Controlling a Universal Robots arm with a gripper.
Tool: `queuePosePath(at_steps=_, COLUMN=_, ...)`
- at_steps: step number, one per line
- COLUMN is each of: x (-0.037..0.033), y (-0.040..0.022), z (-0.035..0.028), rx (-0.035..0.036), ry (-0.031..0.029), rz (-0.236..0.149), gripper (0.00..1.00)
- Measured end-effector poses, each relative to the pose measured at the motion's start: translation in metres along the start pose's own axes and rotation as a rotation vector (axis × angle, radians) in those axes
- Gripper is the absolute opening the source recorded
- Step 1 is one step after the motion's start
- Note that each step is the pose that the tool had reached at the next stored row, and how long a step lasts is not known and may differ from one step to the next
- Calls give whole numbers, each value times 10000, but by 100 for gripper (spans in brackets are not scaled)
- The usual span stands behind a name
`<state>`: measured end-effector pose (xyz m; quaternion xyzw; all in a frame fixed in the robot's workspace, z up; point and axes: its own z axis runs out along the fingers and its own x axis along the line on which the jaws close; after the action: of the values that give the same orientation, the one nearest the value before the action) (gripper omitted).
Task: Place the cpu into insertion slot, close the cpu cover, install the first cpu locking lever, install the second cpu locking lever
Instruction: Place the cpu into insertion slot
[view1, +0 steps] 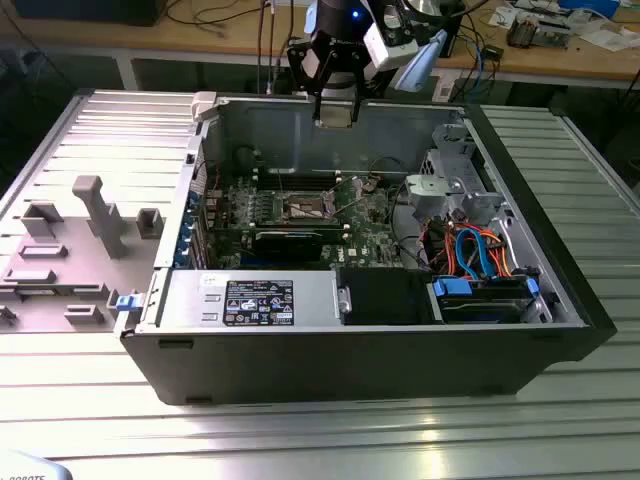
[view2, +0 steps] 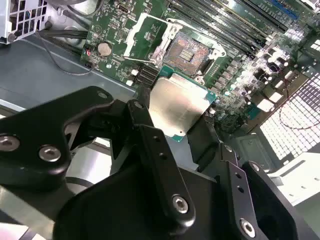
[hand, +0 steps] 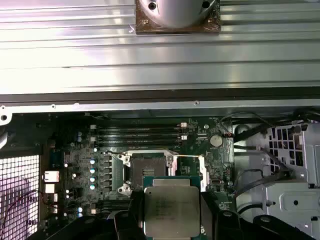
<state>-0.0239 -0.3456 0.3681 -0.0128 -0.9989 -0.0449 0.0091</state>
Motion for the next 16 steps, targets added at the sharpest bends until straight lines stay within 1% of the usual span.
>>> queuePosePath(at_steps=4, x=12, y=-16, z=0, rx=4, ry=0, rz=2, gripper=54)
queuePosePath(at_steps=5, x=20, y=-17, z=3, rx=3, ry=-5, rz=61, gripper=54)
queuePosePath(at_steps=6, x=19, y=-18, z=8, rx=0, ry=-22, rz=252, gripper=54)
queuePosePath(at_steps=8, x=20, y=-19, z=19, rx=-4, ry=-38, rz=429, gripper=54)
queuePosePath(at_steps=15, x=21, y=-19, z=20, rx=-5, ry=-40, rz=448, gripper=54)
queuePosePath(at_steps=16, x=21, y=-20, z=23, rx=24, ry=-53, rz=553, gripper=54)
